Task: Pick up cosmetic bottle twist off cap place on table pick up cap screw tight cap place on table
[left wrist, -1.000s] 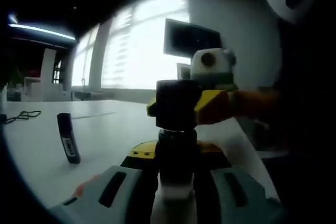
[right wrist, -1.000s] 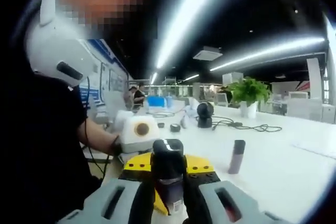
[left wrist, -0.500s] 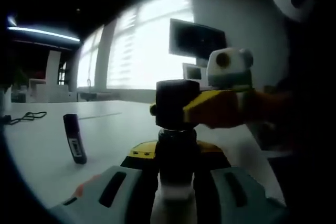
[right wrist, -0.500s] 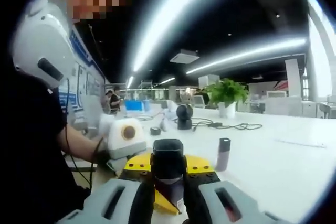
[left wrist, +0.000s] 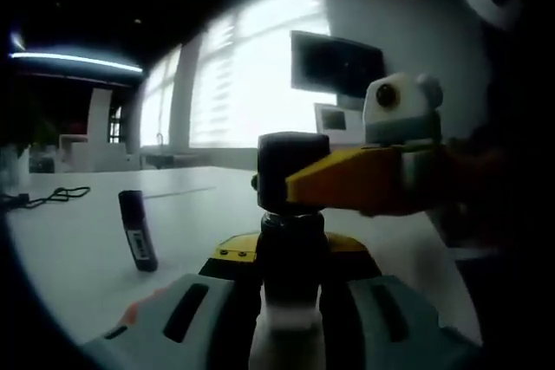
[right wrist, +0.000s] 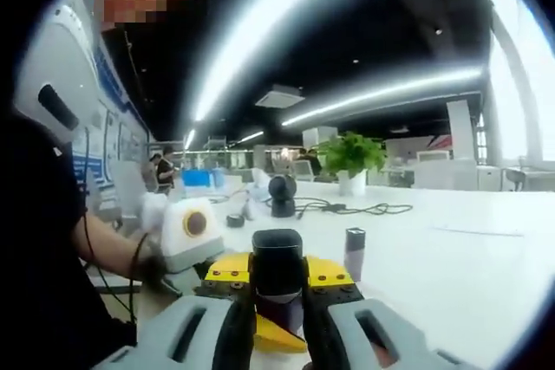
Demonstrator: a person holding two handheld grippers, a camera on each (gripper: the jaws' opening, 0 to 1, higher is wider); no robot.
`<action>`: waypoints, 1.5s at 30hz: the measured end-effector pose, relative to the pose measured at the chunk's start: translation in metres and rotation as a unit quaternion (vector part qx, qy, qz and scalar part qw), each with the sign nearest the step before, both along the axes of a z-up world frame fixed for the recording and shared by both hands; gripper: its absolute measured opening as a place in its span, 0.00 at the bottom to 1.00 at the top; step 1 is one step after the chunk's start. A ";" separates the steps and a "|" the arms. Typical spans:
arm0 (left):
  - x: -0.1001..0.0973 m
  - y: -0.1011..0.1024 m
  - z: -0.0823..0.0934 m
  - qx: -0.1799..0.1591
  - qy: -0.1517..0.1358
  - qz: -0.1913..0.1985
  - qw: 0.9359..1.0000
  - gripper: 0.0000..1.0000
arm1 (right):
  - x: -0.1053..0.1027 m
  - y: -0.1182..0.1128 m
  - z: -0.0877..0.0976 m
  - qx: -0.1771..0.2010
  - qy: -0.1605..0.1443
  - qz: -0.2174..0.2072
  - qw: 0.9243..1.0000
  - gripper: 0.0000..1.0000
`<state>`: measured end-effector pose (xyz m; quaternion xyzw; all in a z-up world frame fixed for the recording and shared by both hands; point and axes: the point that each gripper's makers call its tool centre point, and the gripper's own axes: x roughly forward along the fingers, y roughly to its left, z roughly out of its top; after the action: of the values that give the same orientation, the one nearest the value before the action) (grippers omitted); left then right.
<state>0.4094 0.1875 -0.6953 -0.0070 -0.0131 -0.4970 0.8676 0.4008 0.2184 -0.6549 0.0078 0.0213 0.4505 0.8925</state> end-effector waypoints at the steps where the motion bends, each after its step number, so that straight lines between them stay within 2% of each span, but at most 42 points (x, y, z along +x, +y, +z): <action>1: 0.001 0.000 0.000 0.000 0.000 0.001 1.000 0.15 | 0.001 0.000 0.000 -0.001 0.000 -0.006 1.000 0.14; 8: 0.004 0.003 0.000 0.000 0.000 0.012 1.000 0.15 | 0.005 0.000 0.000 -0.012 -0.006 -0.058 0.998 0.14; 13: 0.006 0.004 0.000 0.000 0.001 0.014 1.000 0.15 | 0.006 -0.003 -0.001 -0.008 0.002 -0.099 0.995 0.14; 23: 0.006 0.004 0.000 0.000 0.001 0.016 1.000 0.15 | 0.006 -0.007 -0.002 -0.008 0.008 -0.195 0.981 0.14; 36: 0.005 0.003 0.000 0.003 -0.004 0.014 1.000 0.15 | 0.004 -0.010 -0.002 -0.007 0.008 -0.262 0.965 0.14; 43: 0.006 0.002 0.000 0.005 0.002 0.009 1.000 0.15 | 0.005 -0.012 -0.002 -0.006 0.008 -0.259 0.966 0.14; 45: 0.006 0.001 0.000 0.015 -0.002 0.010 1.000 0.15 | 0.005 -0.013 -0.002 -0.007 0.007 -0.256 0.967 0.14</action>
<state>0.4150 0.1888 -0.6957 0.0072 -0.0079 -0.4888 0.8724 0.4056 0.2057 -0.6569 0.0103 0.0280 0.2069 0.9779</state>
